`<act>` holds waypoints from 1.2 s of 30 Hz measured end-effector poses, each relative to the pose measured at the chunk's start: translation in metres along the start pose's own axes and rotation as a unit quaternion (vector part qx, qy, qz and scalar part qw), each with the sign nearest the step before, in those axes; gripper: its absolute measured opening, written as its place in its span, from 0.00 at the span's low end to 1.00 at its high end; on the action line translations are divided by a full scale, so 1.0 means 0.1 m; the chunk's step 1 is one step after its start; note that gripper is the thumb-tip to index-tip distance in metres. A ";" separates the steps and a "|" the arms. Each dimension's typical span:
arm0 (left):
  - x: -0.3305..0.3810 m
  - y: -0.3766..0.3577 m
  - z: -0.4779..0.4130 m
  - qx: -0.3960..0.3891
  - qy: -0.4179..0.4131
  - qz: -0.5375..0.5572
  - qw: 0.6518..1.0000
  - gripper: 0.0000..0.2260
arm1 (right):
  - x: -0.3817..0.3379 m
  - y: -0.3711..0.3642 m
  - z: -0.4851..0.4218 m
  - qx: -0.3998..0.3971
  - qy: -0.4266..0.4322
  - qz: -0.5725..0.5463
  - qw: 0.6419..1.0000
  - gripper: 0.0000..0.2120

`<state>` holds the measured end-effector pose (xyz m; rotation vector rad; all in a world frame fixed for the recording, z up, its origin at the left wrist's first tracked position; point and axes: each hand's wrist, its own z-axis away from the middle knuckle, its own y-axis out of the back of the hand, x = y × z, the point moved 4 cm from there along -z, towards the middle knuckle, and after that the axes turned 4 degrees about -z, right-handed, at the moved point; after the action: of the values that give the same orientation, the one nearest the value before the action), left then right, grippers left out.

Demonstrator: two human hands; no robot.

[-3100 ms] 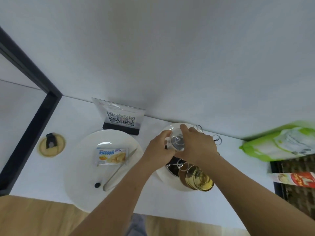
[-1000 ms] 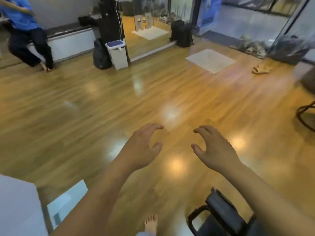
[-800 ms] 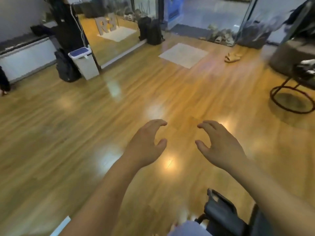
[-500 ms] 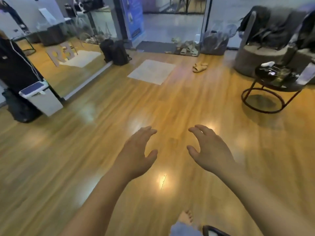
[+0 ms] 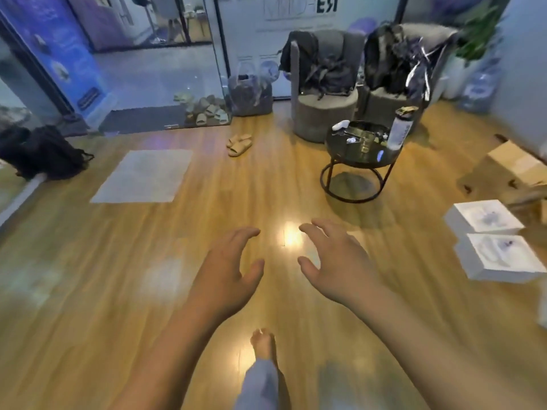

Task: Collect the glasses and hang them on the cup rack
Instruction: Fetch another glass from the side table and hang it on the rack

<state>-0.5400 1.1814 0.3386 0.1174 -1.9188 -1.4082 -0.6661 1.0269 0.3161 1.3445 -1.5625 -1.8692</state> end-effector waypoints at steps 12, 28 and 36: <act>0.15 -0.54 -3.26 -0.113 -0.139 0.091 0.980 0.21 | 1.17 0.70 -2.15 0.052 -0.170 0.057 0.982 0.26; -0.18 -1.64 -6.65 -0.255 -0.164 -0.009 0.953 0.30 | 3.16 0.14 -5.30 0.041 -0.296 -0.017 0.954 0.37; 0.17 -2.17 -8.52 -0.269 -0.166 0.052 0.947 0.27 | 4.23 0.40 -6.70 0.032 -0.318 0.012 0.947 0.41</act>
<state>-0.1104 0.4172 0.2669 -0.5019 -1.6864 -1.9138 -0.3291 0.3160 0.2120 0.7580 -1.9243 -2.4025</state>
